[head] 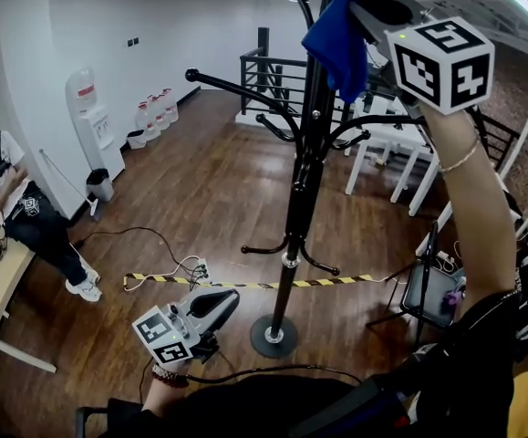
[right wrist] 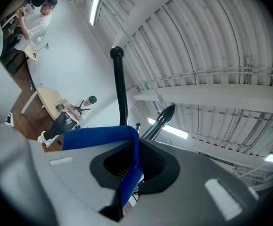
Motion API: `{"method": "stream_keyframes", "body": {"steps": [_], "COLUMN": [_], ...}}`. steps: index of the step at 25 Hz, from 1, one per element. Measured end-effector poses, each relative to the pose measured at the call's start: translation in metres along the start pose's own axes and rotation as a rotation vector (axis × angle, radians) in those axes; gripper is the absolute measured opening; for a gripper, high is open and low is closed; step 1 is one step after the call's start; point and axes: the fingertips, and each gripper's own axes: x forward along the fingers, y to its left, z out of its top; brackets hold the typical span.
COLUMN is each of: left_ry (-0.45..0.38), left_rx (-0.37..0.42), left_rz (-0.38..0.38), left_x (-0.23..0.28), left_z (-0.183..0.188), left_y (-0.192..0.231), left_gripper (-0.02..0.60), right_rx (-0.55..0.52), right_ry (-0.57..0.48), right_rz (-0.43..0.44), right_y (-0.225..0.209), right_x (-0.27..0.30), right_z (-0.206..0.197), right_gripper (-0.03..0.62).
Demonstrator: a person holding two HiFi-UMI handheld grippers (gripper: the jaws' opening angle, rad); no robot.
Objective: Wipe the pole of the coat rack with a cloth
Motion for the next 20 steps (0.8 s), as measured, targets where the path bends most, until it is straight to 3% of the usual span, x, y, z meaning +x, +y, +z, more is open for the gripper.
{"method": "stream_keyframes", "body": {"steps": [12, 20], "left_ry": [-0.003, 0.011], "left_rx": [-0.007, -0.002], "left_rz": [-0.021, -0.035], "left_x": [0.01, 0.018], "left_z": [-0.001, -0.008], "left_y": [0.003, -0.003], "left_gripper": [0.006, 0.006], "right_rx": [0.174, 0.162], "right_ry": [0.02, 0.043], "right_rz": [-0.077, -0.07], "right_y": [0.002, 0.04], "right_x": [-0.006, -0.01], "right_z": [0.0, -0.022], "right_gripper": [0.023, 0.023]}}
